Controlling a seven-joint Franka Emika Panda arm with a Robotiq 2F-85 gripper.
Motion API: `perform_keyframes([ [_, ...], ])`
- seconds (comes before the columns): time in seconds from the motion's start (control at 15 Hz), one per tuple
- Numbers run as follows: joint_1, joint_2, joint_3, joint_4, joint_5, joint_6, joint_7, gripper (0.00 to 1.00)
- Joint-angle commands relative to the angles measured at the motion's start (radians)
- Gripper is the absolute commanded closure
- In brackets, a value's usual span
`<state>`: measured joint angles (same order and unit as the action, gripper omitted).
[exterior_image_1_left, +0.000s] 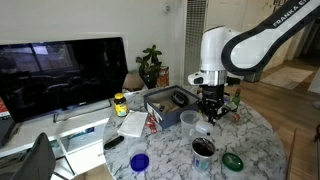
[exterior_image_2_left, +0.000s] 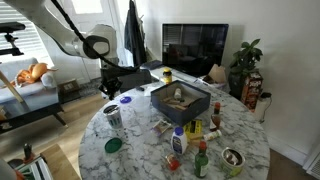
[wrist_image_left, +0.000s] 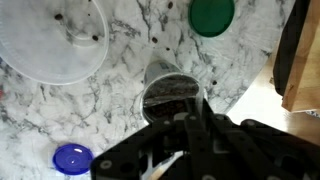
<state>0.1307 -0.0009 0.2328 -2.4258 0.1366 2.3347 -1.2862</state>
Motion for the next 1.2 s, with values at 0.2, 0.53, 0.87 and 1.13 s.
perform_keyframes([
  [0.2,-0.008,-0.075,-0.082,0.020,-0.140,-0.028,0.079,0.98],
  [0.53,-0.016,-0.020,-0.102,0.041,-0.311,0.019,0.212,0.98],
  [0.87,-0.018,0.045,-0.111,0.045,-0.453,0.129,0.366,0.98],
  [1.13,-0.024,0.096,-0.131,0.048,-0.575,0.226,0.497,0.98],
])
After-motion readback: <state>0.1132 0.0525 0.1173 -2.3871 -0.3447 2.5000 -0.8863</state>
